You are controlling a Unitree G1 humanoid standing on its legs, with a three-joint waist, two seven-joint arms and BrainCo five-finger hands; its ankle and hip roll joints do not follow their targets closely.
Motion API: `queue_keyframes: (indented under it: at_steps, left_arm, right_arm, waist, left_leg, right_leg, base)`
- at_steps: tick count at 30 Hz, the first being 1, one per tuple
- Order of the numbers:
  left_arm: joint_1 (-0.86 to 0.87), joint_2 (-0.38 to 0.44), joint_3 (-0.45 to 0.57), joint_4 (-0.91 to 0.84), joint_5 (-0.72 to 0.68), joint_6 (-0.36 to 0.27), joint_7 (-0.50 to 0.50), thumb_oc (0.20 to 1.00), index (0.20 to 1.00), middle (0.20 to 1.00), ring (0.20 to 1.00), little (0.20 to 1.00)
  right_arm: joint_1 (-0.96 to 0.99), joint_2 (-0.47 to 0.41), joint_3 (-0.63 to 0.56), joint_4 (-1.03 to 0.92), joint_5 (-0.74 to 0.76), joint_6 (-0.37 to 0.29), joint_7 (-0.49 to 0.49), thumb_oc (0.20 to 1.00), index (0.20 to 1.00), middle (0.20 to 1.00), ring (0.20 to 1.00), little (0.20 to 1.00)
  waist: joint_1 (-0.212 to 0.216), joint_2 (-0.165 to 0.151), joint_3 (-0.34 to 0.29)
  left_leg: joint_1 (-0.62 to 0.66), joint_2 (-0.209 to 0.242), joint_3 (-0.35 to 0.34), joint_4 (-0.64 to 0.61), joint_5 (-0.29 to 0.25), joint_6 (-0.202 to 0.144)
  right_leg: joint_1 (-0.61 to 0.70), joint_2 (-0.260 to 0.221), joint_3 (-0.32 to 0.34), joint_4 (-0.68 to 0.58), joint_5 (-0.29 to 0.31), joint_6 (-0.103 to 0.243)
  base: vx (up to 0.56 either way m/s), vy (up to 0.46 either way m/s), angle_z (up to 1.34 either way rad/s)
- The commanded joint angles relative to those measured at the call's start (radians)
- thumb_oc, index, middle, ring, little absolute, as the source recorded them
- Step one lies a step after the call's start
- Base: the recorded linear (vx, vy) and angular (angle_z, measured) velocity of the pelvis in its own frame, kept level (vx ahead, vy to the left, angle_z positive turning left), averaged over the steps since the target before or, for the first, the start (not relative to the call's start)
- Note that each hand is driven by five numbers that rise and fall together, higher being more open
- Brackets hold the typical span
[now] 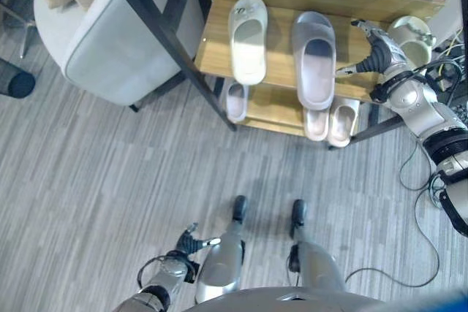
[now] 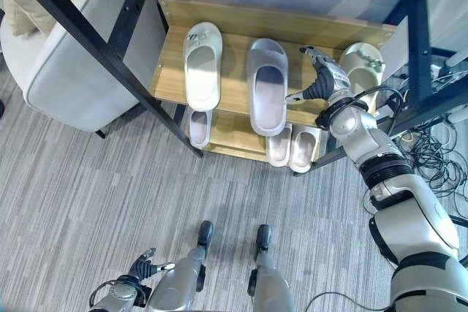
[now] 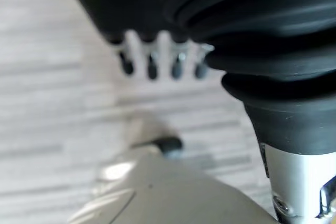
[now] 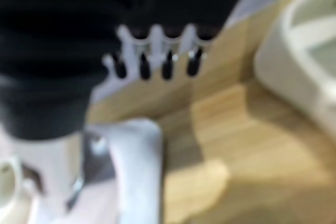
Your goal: Arrange the slippers neatly on the shoe rack.
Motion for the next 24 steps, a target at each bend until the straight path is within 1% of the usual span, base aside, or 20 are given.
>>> queue_keyframes:
  at_steps: [1,5,8,9,10,12,15,16,21,23,24]
  left_arm:
    - [0.024,0.011,-0.029,0.03,-0.011,-0.019,0.017,1.0,1.0,1.0,1.0,1.0]
    - [0.02,0.015,-0.041,0.021,-0.012,-0.025,0.022,1.0,1.0,1.0,1.0,1.0]
    - [0.017,0.021,-0.04,0.017,-0.036,-0.036,0.022,1.0,1.0,1.0,1.0,1.0]
    - [0.014,0.022,-0.046,0.015,-0.038,-0.04,0.023,1.0,1.0,1.0,1.0,1.0]
    - [0.014,0.022,-0.046,0.015,-0.038,-0.04,0.023,1.0,1.0,1.0,1.0,1.0]
    - [0.003,0.024,-0.065,0.014,-0.037,-0.045,0.025,1.0,1.0,1.0,1.0,1.0]
    - [-0.004,0.028,-0.069,-0.001,-0.044,-0.051,0.036,1.0,1.0,1.0,1.0,1.0]
    - [-0.007,0.029,-0.075,-0.01,-0.043,-0.053,0.04,1.0,1.0,1.0,1.0,1.0]
    - [-0.007,0.029,-0.076,0.0,-0.031,-0.048,0.041,1.0,1.0,1.0,1.0,1.0]
    - [-0.009,0.023,-0.073,0.011,-0.023,-0.043,0.046,1.0,1.0,1.0,1.0,1.0]
    - [-0.02,0.018,-0.068,0.018,-0.018,-0.037,0.052,1.0,1.0,1.0,1.0,1.0]
  right_arm:
    - [-0.04,-0.011,0.011,-0.006,0.04,-0.035,-0.063,1.0,1.0,1.0,1.0,1.0]
    - [-0.066,-0.022,0.019,0.051,0.043,-0.035,-0.066,1.0,1.0,1.0,1.0,1.0]
    - [-0.108,-0.035,0.064,0.136,0.033,-0.026,-0.055,1.0,1.0,1.0,1.0,1.0]
    - [-0.119,-0.03,0.069,0.177,0.034,-0.023,-0.054,0.746,0.746,0.746,0.746,0.746]
    - [-0.119,-0.029,0.069,0.177,0.034,-0.023,-0.054,0.2,0.2,0.2,0.2,0.2]
    - [-0.15,-0.011,0.065,0.269,0.051,-0.007,-0.059,0.2,0.2,0.2,0.2,0.2]
    - [-0.149,-0.005,0.053,0.312,0.051,0.006,-0.08,0.2,0.2,0.2,0.2,0.2]
    - [-0.139,0.003,0.041,0.317,0.06,0.008,-0.087,0.2,0.2,0.2,0.2,0.2]
    - [-0.098,0.025,0.007,0.32,0.065,0.007,-0.102,0.2,0.2,0.2,0.2,0.2]
    - [-0.083,0.036,-0.015,0.306,0.071,0.004,-0.124,0.2,0.2,0.2,0.2,0.2]
    - [-0.059,0.042,-0.037,0.267,0.059,0.005,-0.152,0.2,0.2,0.2,0.2,0.2]
  waist:
    - [0.011,-0.057,-0.064]
    - [0.027,-0.06,-0.047]
    - [0.044,-0.073,-0.054]
    - [0.049,-0.075,-0.055]
    - [0.049,-0.075,-0.055]
    - [0.059,-0.079,-0.059]
    - [0.065,-0.08,-0.058]
    - [0.069,-0.079,-0.053]
    - [0.076,-0.082,-0.043]
    - [0.077,-0.083,-0.042]
    - [0.074,-0.083,-0.04]
  left_leg:
    - [-0.037,-0.025,0.017,0.088,-0.065,0.008]
    - [-0.069,-0.032,0.015,0.099,-0.064,0.005]
    - [-0.082,-0.032,0.008,0.074,-0.047,0.001]
    - [-0.091,-0.034,0.004,0.068,-0.041,0.001]
    - [-0.091,-0.034,0.004,0.068,-0.041,0.001]
    - [-0.107,-0.042,-0.005,0.056,-0.033,-0.003]
    - [-0.115,-0.049,-0.021,0.047,-0.026,-0.006]
    - [-0.12,-0.053,-0.028,0.048,-0.026,-0.008]
    - [-0.121,-0.057,-0.04,0.049,-0.028,-0.007]
    - [-0.124,-0.06,-0.042,0.047,-0.026,-0.006]
    - [-0.124,-0.06,-0.042,0.046,-0.026,-0.005]
  right_leg:
    - [0.005,-0.069,0.046,0.098,-0.069,0.082]
    - [-0.01,-0.072,0.045,0.087,-0.062,0.086]
    - [-0.018,-0.076,0.028,0.057,-0.036,0.094]
    - [-0.023,-0.077,0.022,0.052,-0.032,0.096]
    - [-0.023,-0.077,0.022,0.052,-0.032,0.096]
    - [-0.032,-0.081,0.01,0.051,-0.034,0.095]
    - [-0.032,-0.084,-0.004,0.054,-0.038,0.095]
    - [-0.032,-0.087,-0.015,0.056,-0.04,0.097]
    - [-0.028,-0.092,-0.027,0.057,-0.039,0.101]
    - [-0.03,-0.094,-0.029,0.055,-0.034,0.102]
    - [-0.029,-0.095,-0.032,0.055,-0.035,0.103]
  base:
    - [0.03,0.026,0.05]
    - [0.02,0.023,0.04]
    - [0.03,0.017,0.12]
    - [-0.01,0.003,0.15]
    - [-0.01,0.008,0.17]
    - [-0.01,0.009,0.16]
    - [-0.02,0.001,0.16]
    - [-0.03,-0.006,0.26]
    - [-0.04,-0.005,0.19]
    - [-0.03,0.003,0.04]
    - [-0.03,0.005,0.02]
